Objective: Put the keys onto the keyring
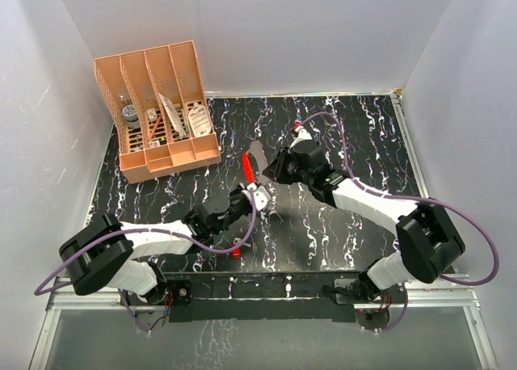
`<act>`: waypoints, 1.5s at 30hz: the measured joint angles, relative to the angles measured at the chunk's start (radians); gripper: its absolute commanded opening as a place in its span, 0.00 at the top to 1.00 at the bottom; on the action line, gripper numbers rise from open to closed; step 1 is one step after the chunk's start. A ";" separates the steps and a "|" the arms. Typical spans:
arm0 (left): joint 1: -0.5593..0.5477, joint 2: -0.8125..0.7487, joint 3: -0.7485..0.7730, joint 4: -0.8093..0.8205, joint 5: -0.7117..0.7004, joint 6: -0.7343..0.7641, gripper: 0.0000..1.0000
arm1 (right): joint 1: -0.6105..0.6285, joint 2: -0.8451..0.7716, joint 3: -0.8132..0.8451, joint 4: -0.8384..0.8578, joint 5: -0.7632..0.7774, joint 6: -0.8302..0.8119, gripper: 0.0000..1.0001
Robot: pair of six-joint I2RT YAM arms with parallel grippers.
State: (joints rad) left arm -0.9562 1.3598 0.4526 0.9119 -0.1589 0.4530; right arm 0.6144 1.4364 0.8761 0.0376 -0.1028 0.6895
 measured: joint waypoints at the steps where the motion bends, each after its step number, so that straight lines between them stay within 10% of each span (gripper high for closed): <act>1: -0.003 0.000 0.000 0.000 -0.006 0.011 1.00 | 0.000 0.006 0.001 0.000 0.000 0.001 1.00; 45: -0.048 0.158 -0.147 0.579 -0.211 0.280 1.00 | -0.001 0.012 0.041 0.018 0.036 0.216 1.00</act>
State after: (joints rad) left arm -1.0046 1.5181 0.3058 1.4914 -0.3695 0.7326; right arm 0.6132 1.4487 0.9169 0.0555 -0.0669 0.9054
